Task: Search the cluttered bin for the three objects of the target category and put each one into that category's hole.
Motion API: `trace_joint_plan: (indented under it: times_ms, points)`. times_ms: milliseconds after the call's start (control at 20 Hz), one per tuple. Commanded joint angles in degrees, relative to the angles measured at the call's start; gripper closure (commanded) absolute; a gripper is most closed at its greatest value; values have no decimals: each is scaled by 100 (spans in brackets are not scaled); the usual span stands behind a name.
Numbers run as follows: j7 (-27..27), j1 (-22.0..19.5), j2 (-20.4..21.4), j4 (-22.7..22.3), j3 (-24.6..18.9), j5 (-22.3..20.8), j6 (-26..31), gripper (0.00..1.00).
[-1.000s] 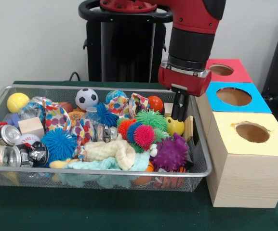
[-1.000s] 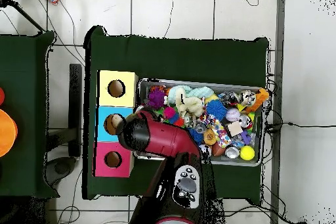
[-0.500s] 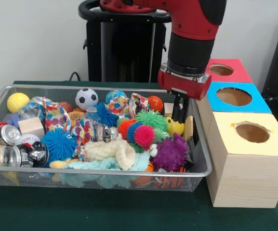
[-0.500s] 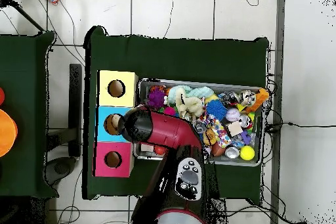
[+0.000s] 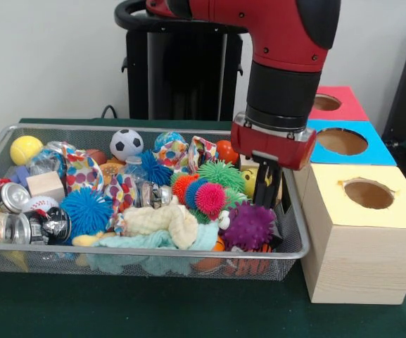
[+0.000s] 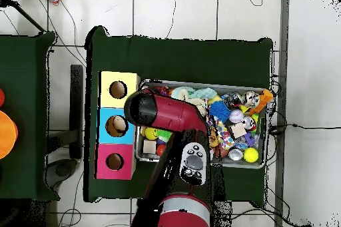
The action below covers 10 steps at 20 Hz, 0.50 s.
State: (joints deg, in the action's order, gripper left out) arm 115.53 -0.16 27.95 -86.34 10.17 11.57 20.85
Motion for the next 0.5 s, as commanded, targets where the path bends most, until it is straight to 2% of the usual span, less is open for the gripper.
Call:
trace_joint_plan:
  times_ms: [50, 500]
  points:
    - [351, -166, -404, 760, -123, -157, 773, 100]
    - [337, -215, -673, 1051, -137, -200, 641, 100]
